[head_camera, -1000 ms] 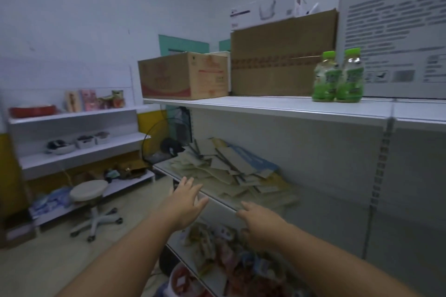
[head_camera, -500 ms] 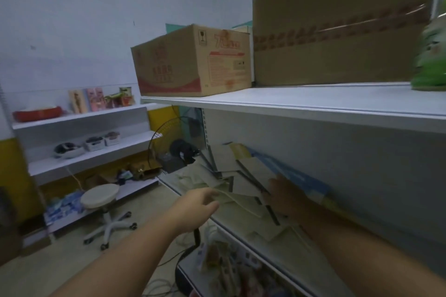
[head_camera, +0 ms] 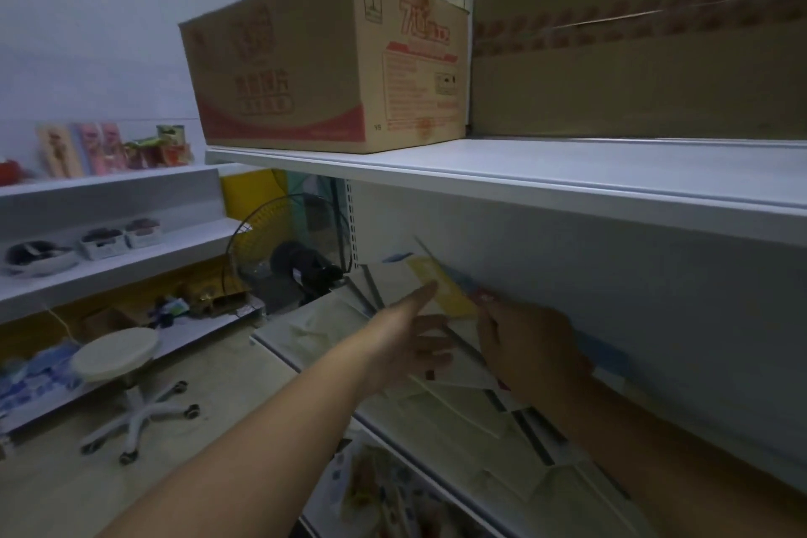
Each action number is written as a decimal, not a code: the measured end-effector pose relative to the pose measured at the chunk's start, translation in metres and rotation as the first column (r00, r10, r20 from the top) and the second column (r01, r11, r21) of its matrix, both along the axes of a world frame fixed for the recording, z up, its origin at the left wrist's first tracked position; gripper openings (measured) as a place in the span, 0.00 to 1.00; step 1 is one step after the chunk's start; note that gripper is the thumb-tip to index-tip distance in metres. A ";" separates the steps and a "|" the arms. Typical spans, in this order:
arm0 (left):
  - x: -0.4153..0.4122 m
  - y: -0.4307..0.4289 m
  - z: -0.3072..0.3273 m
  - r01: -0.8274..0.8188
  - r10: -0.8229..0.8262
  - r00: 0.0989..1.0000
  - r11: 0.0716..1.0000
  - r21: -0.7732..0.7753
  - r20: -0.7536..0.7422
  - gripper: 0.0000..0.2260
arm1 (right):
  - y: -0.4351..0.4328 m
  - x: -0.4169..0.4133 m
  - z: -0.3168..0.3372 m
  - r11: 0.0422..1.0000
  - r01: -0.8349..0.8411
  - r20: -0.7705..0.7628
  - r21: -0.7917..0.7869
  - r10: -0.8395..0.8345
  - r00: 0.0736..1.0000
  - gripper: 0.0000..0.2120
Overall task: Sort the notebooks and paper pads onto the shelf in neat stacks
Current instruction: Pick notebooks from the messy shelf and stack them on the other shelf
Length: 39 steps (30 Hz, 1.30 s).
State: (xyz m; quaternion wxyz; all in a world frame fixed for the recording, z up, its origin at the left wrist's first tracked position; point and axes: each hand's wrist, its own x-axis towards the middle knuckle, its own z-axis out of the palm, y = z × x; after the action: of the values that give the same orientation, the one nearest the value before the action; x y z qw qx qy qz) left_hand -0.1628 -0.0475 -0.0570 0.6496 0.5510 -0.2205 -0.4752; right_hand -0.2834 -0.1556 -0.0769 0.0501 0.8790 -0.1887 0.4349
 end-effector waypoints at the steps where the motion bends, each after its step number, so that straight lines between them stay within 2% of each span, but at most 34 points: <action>1: 0.006 -0.007 0.000 -0.016 0.015 1.000 0.999 -0.036 -0.016 0.10 | 0.011 0.011 0.001 0.999 -0.030 -0.053 -0.022 0.029 0.998 0.14; 2: 0.011 -0.011 0.000 -0.083 0.082 0.996 0.994 -0.073 -0.021 0.08 | 0.023 0.022 0.002 0.999 -0.052 -0.116 -0.014 0.050 0.992 0.12; 4: 0.034 -0.012 0.000 -0.271 0.267 0.963 0.958 -0.098 -0.044 0.10 | 0.040 0.045 0.000 0.982 -0.149 -0.208 0.120 0.171 0.963 0.12; 6: 0.067 0.002 0.003 -0.362 0.361 0.932 0.928 -0.090 -0.022 0.12 | 0.044 0.064 0.002 0.905 -0.280 -0.133 0.319 0.335 0.933 0.14; 8: 0.107 0.023 0.005 -0.385 0.390 0.919 0.919 -0.086 0.061 0.14 | 0.033 0.086 -0.003 0.894 -0.227 -0.070 0.387 0.274 0.959 0.13; 9: 0.127 0.033 0.005 -0.406 0.412 0.906 0.911 -0.074 0.098 0.15 | 0.023 0.096 -0.009 0.894 -0.143 -0.119 0.425 0.211 0.970 0.16; 11: 0.157 0.052 0.004 -0.436 0.436 0.887 0.899 -0.040 0.148 0.15 | 0.009 0.112 -0.022 0.872 0.060 -0.344 0.486 0.128 0.930 0.34; 13: 0.180 0.067 0.003 -0.413 0.410 0.901 0.911 -0.010 0.145 0.14 | 0.006 0.119 -0.028 0.877 0.190 -0.566 0.442 0.107 0.818 0.57; 14: 0.189 0.072 0.002 -0.389 0.384 0.912 0.921 0.001 0.144 0.13 | 0.007 0.119 -0.029 0.876 0.209 -0.610 0.435 0.115 0.784 0.61; 15: 0.198 0.076 0.001 -0.365 0.360 0.920 0.931 0.009 0.153 0.11 | 0.007 0.118 -0.029 0.871 0.206 -0.590 0.447 0.114 0.799 0.57; 17: 0.212 0.081 0.001 -0.331 0.320 0.928 0.943 0.028 0.191 0.06 | 0.003 0.116 -0.031 0.897 0.117 -0.479 0.427 0.114 0.871 0.36; 19: 0.221 0.083 0.004 -0.291 0.276 0.938 0.956 0.042 0.208 0.05 | 0.006 0.116 -0.027 0.935 0.057 -0.385 0.349 0.087 0.919 0.21; 20: 0.224 0.083 0.004 -0.275 0.261 0.942 0.961 0.041 0.210 0.06 | 0.009 0.116 -0.023 0.957 0.060 -0.326 0.284 0.037 0.945 0.20; 22: 0.230 0.079 0.003 -0.237 0.227 0.948 0.971 0.017 0.221 0.05 | 0.017 0.121 -0.015 0.978 0.095 -0.063 0.184 -0.085 0.994 0.24; 24: 0.230 0.069 0.001 -0.177 0.176 0.961 0.984 -0.012 0.213 0.04 | 0.036 0.128 -0.003 0.984 0.125 0.073 0.130 -0.135 0.988 0.21; 26: 0.224 0.056 -0.003 -0.142 0.146 0.976 0.989 -0.042 0.162 0.11 | 0.057 0.141 -0.003 0.968 0.106 0.068 0.227 -0.124 0.990 0.15; 27: 0.219 0.049 -0.006 -0.122 0.127 0.982 0.991 -0.048 0.137 0.15 | 0.067 0.149 -0.007 0.955 0.027 0.051 0.297 -0.044 0.998 0.13; 29: 0.209 0.037 -0.013 -0.091 0.097 0.992 0.993 -0.074 0.080 0.17 | 0.092 0.161 -0.010 0.961 -0.106 -0.088 0.256 0.132 0.987 0.11; 30: 0.206 0.034 -0.017 -0.077 0.082 0.995 0.993 -0.093 0.049 0.15 | 0.097 0.166 -0.019 0.978 -0.128 -0.155 0.166 0.154 0.976 0.12; 32: 0.207 0.033 -0.024 -0.047 0.049 0.999 0.993 -0.113 0.016 0.14 | 0.097 0.167 -0.027 0.971 -0.166 -0.297 0.171 0.212 0.931 0.18; 34: 0.215 0.036 -0.027 -0.011 0.012 1.000 0.994 -0.112 0.006 0.13 | 0.086 0.159 -0.027 0.970 -0.052 -0.334 0.238 0.132 0.933 0.32; 35: 0.222 0.037 -0.028 0.001 -0.001 1.000 0.995 -0.099 0.003 0.11 | 0.074 0.152 -0.030 0.950 0.080 -0.363 0.301 0.037 0.931 0.36; 37: 0.233 0.041 -0.030 0.008 -0.008 1.000 0.997 -0.080 0.002 0.10 | 0.049 0.138 -0.038 0.878 0.315 -0.372 0.361 -0.174 0.912 0.34; 39: 0.242 0.044 -0.030 0.006 -0.005 1.000 0.998 -0.068 0.014 0.11 | 0.029 0.125 -0.041 0.767 0.373 -0.300 0.522 -0.244 0.922 0.27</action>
State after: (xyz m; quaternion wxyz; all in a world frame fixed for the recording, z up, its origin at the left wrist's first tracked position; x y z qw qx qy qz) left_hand 0.0795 -0.0033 -0.0866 0.6650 0.5312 -0.2425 -0.4656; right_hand -0.1580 -0.1265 -0.1177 -0.1236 0.8516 -0.4458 0.2466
